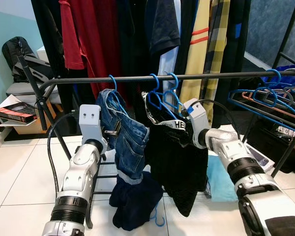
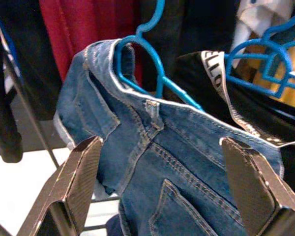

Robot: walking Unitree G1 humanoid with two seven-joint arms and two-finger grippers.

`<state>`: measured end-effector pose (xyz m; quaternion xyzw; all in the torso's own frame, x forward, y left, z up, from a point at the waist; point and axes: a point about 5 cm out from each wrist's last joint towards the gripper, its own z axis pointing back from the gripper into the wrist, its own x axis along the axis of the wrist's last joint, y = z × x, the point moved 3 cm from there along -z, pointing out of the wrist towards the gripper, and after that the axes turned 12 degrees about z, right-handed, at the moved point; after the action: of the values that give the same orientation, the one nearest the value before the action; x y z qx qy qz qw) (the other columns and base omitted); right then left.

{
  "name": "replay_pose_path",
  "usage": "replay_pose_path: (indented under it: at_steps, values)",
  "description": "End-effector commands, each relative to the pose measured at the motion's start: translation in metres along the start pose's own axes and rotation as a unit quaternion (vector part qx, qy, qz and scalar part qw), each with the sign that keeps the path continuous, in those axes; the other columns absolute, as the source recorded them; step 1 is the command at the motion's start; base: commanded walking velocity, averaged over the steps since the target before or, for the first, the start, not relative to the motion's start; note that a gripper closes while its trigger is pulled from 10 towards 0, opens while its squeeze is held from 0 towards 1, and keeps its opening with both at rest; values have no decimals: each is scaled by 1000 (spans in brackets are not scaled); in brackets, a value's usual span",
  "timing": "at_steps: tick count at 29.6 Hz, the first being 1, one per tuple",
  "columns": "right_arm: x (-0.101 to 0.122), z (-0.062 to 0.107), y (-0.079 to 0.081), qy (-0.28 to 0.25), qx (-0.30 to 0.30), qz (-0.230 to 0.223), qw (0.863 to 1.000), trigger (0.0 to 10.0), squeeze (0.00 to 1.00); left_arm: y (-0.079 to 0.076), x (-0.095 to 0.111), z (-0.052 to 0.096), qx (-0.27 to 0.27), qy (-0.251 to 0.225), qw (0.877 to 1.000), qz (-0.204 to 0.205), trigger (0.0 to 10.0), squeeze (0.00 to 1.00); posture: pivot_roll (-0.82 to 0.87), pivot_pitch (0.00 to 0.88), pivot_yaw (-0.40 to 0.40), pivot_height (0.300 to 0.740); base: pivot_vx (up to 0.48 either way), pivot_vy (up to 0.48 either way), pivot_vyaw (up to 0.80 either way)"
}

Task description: Hang hanger

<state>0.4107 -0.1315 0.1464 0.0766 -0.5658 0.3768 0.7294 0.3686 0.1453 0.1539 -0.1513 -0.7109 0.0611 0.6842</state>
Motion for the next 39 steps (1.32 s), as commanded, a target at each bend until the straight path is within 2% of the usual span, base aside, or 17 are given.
replay_pose_path:
  at_steps: [1, 3, 6, 7, 8, 9, 13, 14, 26, 31, 39]
  values:
    - [5, -5, 4, -2, 8, 10, 1000, 10000, 0, 5, 0, 5, 9, 3, 1000, 2, 10000, 0, -22, 0, -4, 740, 0, 0, 0]
    - [2, -8, 1, 26, -18, 10, 999, 10000, 0, 8, 5, 9, 13, -5, 1000, 4, 10000, 0, -4, 0, -9, 740, 0, 0, 0]
    - [1, -9, 0, 33, -25, 10, 999, 10000, 0, 9, 7, 11, 14, -8, 1000, 4, 10000, 0, -1, 0, -10, 740, 0, 0, 0]
    - [-2, -9, -1, 46, -34, 1, 998, 3490, 0, 10, 9, 13, 15, -11, 1000, 6, 10000, 0, 14, 0, -16, 740, 0, 0, 0]
    - [-2, -9, -1, 46, -34, 1, 998, 3490, 0, 10, 9, 13, 15, -11, 1000, 6, 10000, 0, 14, 0, -16, 740, 0, 0, 0]
    - [-6, -10, -1, 57, -39, -9, 998, 1647, 0, 11, 12, 15, 15, -13, 1000, 8, 10000, 0, 22, 0, -19, 740, 0, 0, 0]
    - [-6, -10, -1, 57, -39, -9, 998, 1647, 0, 11, 12, 15, 15, -13, 1000, 8, 10000, 0, 22, 0, -19, 740, 0, 0, 0]
    - [-9, -10, 0, 66, -42, -15, 997, 0, 0, 12, 13, 16, 16, -15, 1000, 9, 10000, 0, 27, 0, -21, 740, 0, 0, 0]
    - [-8, -11, -8, 56, -83, -28, 995, 0, 0, 13, 19, 23, 17, -23, 1000, 11, 10000, 0, 56, 0, -31, 740, 0, 0, 0]
    - [1, -4, -25, 19, -125, -13, 992, 0, 0, 14, 21, 24, 20, -22, 999, 12, 10000, 0, 47, 0, -32, 740, 0, 0, 0]
    - [19, 2, -34, -46, -131, -13, 990, 0, 0, 13, 20, 23, 21, -21, 999, 15, 10000, 0, 31, 0, -30, 740, 0, 0, 0]
